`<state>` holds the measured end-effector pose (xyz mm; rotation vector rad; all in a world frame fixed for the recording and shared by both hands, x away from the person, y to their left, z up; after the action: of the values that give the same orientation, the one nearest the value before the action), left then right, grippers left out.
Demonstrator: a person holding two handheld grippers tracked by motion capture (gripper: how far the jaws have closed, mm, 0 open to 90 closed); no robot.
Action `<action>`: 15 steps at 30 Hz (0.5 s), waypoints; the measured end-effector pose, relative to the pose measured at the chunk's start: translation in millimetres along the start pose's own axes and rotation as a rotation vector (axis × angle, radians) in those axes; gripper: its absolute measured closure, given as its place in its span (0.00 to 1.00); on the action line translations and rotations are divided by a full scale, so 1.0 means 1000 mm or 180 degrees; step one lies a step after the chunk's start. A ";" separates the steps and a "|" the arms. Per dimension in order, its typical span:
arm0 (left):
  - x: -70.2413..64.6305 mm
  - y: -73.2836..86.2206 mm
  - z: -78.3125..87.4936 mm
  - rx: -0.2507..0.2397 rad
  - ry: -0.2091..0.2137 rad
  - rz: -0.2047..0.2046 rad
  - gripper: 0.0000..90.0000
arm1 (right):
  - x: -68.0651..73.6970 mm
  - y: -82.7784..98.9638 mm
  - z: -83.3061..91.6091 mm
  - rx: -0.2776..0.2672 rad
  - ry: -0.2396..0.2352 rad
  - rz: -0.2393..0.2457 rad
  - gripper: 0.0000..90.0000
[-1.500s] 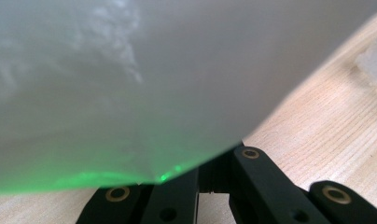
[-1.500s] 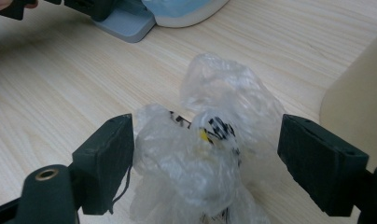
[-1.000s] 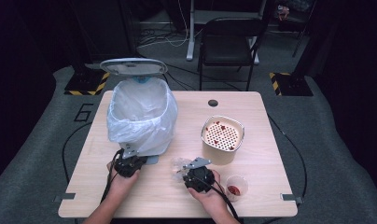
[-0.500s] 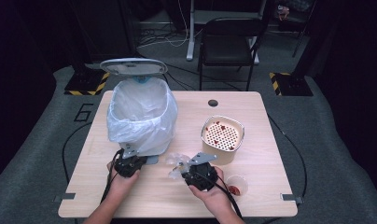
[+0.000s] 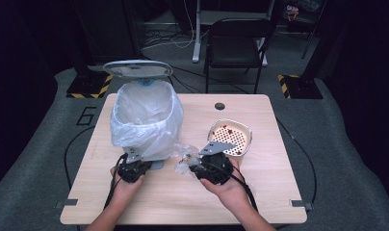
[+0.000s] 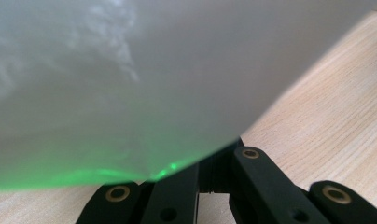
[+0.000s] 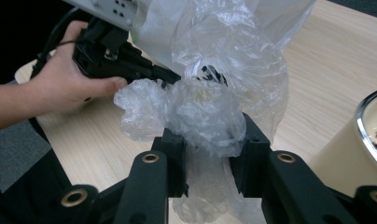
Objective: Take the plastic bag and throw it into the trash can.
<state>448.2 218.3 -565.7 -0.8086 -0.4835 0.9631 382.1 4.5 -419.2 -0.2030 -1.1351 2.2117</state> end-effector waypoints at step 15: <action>0.000 0.000 0.000 0.0020 -0.0009 0.0000 1.00 | -0.023 -0.048 0.031 0.0025 -0.0019 0.0064 0.77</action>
<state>448.3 217.9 -565.4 -0.8017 -0.4826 0.9655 410.3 -10.0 -366.1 -0.2055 -1.1322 2.2353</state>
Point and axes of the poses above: each handheld gripper's, and its own axes: z roughly backward along the jaws, y roughly out of its underside, x roughly to its left, the point moved 8 cm from there along -z, roughly forward along the jaws, and after that the axes turned 6 degrees about -y, right-handed, at the moved point
